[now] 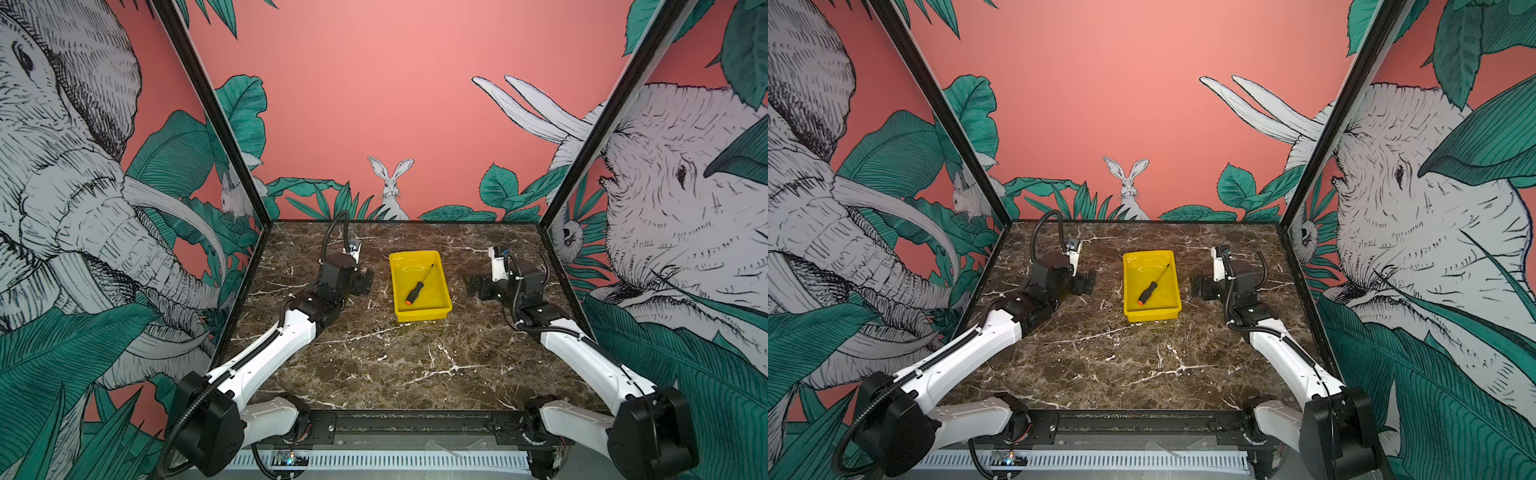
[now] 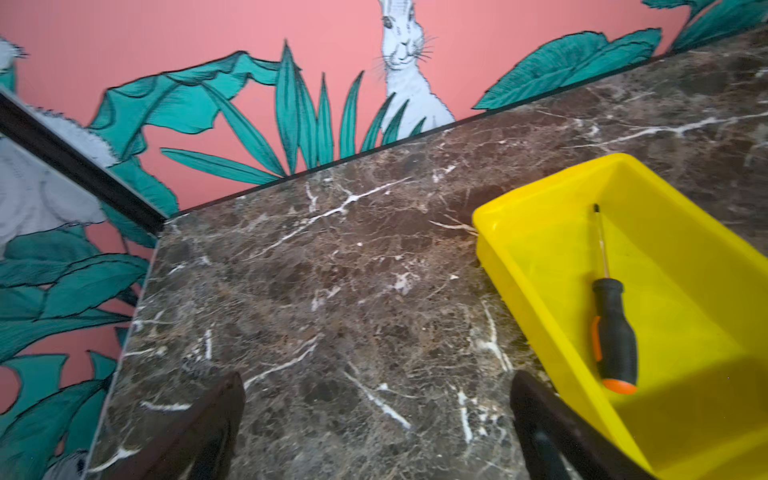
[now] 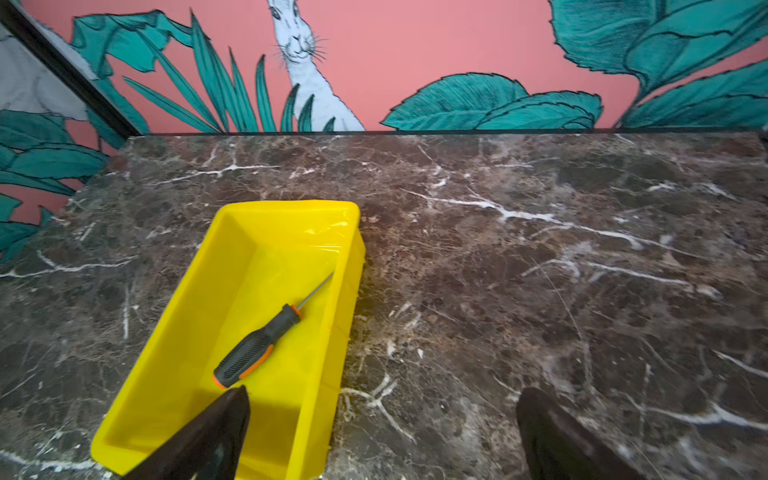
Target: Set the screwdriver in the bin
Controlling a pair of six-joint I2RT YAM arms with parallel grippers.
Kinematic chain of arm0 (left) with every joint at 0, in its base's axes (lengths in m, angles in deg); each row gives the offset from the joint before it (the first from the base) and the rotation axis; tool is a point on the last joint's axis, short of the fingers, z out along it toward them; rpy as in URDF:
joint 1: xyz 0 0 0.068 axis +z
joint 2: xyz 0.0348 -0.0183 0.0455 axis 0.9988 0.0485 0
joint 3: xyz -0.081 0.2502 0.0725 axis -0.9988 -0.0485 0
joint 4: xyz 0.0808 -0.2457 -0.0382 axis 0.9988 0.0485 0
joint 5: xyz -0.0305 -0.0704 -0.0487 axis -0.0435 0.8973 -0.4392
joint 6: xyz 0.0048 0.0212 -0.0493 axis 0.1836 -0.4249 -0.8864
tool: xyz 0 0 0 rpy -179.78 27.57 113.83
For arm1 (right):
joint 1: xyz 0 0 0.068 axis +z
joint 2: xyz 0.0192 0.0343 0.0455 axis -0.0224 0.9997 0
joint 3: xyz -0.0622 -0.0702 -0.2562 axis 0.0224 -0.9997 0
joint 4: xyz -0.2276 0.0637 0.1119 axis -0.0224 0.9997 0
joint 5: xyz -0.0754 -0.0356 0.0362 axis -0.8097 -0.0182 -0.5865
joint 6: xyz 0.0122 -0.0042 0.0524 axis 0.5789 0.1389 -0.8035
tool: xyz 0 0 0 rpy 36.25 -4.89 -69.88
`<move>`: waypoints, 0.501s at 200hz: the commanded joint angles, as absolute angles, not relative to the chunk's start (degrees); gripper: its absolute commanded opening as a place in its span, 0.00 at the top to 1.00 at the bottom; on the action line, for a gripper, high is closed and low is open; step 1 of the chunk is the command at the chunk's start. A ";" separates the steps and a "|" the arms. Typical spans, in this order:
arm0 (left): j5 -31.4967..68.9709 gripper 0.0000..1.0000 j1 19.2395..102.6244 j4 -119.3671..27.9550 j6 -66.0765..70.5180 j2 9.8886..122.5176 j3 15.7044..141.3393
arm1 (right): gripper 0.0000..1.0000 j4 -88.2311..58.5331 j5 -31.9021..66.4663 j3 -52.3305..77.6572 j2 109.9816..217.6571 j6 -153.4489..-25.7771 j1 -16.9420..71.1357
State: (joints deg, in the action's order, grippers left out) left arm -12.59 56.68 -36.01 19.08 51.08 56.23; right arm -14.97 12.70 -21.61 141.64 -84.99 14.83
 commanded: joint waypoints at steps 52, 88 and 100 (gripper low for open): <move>-15.93 0.00 63.20 -41.49 22.92 43.36 49.40 | 0.01 -5.03 -3.94 -16.31 136.93 -84.56 14.97; -15.44 0.00 68.07 -47.38 23.14 40.34 43.97 | 0.01 -10.93 -13.74 -19.24 133.68 -82.13 14.98; -14.85 0.00 69.22 -51.24 25.59 39.45 41.36 | 0.01 -13.77 -13.69 -21.13 132.59 -79.04 15.02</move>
